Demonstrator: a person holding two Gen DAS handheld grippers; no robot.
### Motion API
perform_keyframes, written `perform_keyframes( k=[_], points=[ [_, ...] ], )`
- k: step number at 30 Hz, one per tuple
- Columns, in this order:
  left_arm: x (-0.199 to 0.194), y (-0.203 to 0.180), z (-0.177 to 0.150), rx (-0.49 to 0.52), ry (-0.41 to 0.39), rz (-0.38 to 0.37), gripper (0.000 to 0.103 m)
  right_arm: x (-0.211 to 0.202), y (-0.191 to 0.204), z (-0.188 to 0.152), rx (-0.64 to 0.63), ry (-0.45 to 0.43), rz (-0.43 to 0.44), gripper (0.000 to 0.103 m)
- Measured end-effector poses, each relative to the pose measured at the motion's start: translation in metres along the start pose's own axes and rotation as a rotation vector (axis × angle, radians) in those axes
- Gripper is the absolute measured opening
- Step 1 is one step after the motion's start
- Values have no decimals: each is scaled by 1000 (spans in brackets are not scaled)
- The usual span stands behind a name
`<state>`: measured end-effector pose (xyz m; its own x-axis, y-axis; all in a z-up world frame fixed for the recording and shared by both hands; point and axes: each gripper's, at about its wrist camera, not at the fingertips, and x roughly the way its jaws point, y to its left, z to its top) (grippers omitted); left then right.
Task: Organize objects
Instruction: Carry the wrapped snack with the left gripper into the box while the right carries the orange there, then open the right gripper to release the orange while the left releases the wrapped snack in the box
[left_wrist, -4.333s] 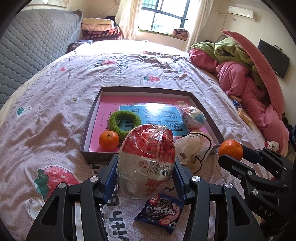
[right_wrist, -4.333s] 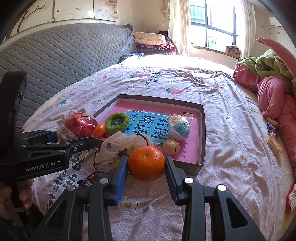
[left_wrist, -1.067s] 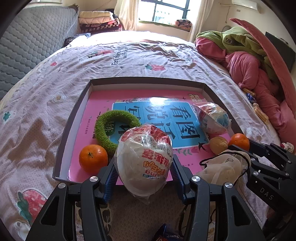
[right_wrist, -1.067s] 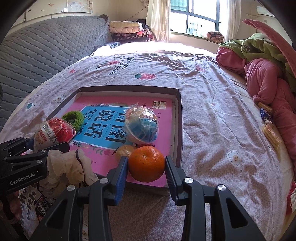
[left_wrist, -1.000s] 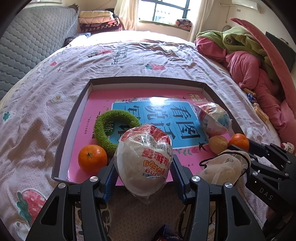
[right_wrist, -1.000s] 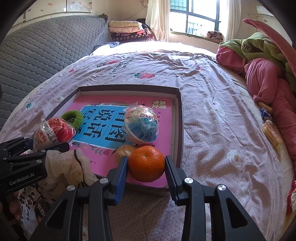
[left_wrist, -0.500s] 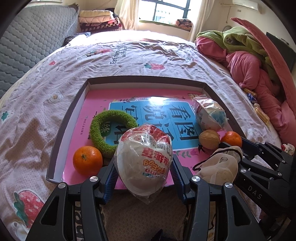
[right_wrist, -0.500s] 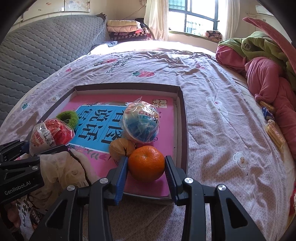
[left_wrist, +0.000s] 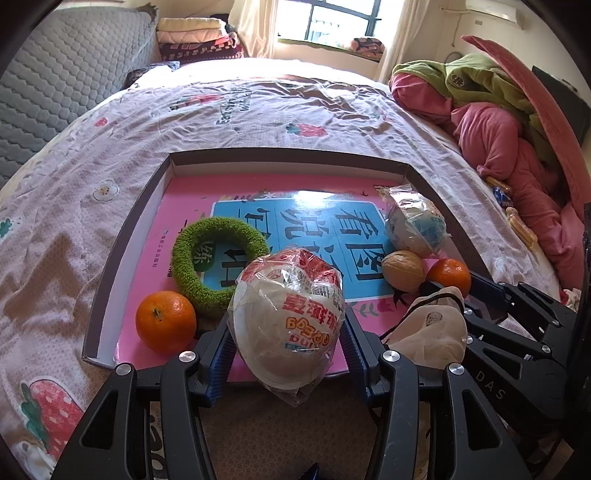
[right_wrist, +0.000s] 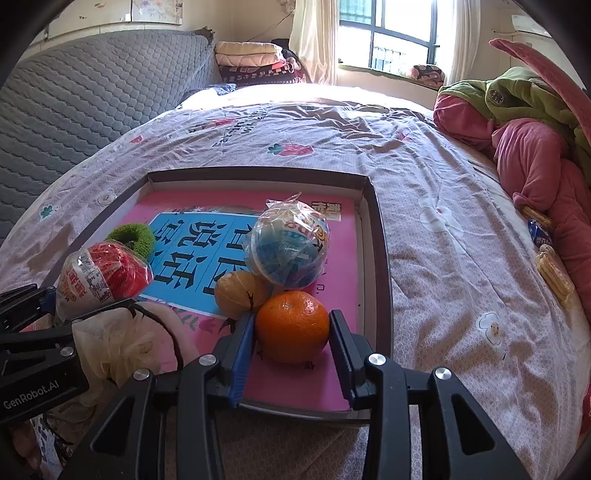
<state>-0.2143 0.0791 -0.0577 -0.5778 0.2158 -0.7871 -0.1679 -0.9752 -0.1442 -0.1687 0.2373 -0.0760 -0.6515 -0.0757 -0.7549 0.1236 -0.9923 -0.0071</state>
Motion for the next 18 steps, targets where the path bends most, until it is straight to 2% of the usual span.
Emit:
perform_keyframes(
  k=[18],
  points=[
    [2,-2,1,19,14,27,55,-4,1,-1,-20,6,-3,42]
  ],
)
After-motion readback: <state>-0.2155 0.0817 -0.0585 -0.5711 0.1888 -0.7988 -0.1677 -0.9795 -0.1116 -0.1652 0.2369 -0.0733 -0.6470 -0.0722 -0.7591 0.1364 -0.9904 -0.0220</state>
